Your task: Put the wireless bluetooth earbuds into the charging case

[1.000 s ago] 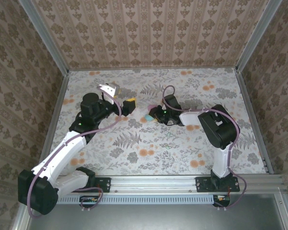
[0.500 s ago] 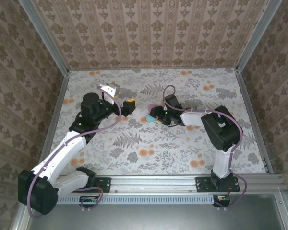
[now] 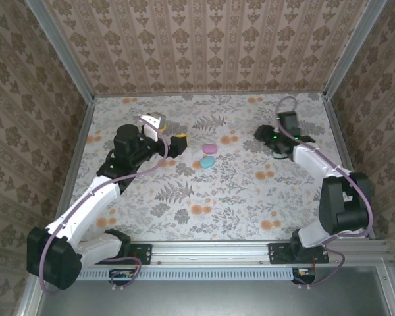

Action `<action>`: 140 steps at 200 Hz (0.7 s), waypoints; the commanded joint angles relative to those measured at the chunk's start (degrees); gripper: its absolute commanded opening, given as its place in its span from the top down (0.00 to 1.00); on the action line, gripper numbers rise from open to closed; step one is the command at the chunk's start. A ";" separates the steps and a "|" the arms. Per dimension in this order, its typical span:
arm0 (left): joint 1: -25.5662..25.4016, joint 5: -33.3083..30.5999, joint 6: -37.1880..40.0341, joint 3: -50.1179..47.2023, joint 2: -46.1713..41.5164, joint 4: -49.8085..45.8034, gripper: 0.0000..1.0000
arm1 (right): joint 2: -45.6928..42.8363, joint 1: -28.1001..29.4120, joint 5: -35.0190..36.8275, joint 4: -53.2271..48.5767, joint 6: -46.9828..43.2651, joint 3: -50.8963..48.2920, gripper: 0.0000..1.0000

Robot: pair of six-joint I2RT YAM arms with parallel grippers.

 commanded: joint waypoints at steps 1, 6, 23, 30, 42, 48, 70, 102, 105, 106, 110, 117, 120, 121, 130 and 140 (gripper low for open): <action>0.34 0.89 -2.07 2.56 0.60 -0.84 0.00 | 2.90 -6.09 -3.28 -8.43 -6.98 1.94 0.40; 0.37 1.51 -2.00 2.79 0.80 -1.12 0.00 | 3.54 -7.12 -3.12 -9.47 -8.24 2.95 0.40; 0.36 1.75 -3.00 4.00 1.67 -4.27 0.00 | 6.41 -9.09 -3.78 -10.54 -12.65 5.46 0.39; 1.95 2.04 -3.60 4.54 2.22 -5.27 0.00 | 8.19 -9.82 -4.55 -11.76 -13.75 7.14 0.40; 2.58 4.77 -3.45 6.19 2.96 -8.89 0.00 | 11.18 -10.30 -5.63 -13.28 -15.05 9.91 0.40; 2.45 6.56 -1.90 7.11 3.10 -10.30 0.00 | 12.36 -10.30 -5.73 -13.59 -15.52 10.87 0.40; 1.12 4.87 0.55 7.12 2.76 -11.00 0.00 | 15.75 -10.30 -5.84 -14.40 -17.54 13.76 0.41; 1.05 8.37 -0.85 7.40 4.28 -11.99 0.00 | 20.38 -10.30 -6.41 -18.16 -20.87 18.64 0.40; 1.11 8.55 -1.15 7.21 4.33 -11.66 0.00 | 20.70 -10.30 -6.36 -18.42 -21.24 19.00 0.41; 1.12 8.59 -1.26 7.15 4.34 -11.50 0.00 | 20.75 -10.30 -6.36 -18.47 -21.29 19.06 0.41; 1.12 8.74 -1.63 6.82 4.34 -10.92 0.00 | 21.14 -10.30 -6.36 -18.60 -21.68 19.33 0.41; 1.07 8.81 -2.12 6.32 4.34 -9.91 0.00 | 21.56 -10.30 -6.49 -18.53 -22.22 19.47 0.40; 1.10 8.87 -2.34 6.23 4.34 -9.59 0.00 | 21.66 -10.28 -6.64 -18.57 -22.42 19.49 0.40; 1.11 8.83 -2.38 6.13 4.34 -9.49 0.00 | 21.76 -10.25 -6.67 -18.59 -22.54 19.53 0.40; 1.04 8.80 -2.64 6.02 4.50 -9.11 0.00 | 22.19 -10.29 -7.35 -19.28 -23.15 19.89 0.40; 1.07 8.71 -2.54 6.25 4.69 -9.05 0.00 | 22.29 -10.30 -8.17 -19.30 -23.65 19.40 0.40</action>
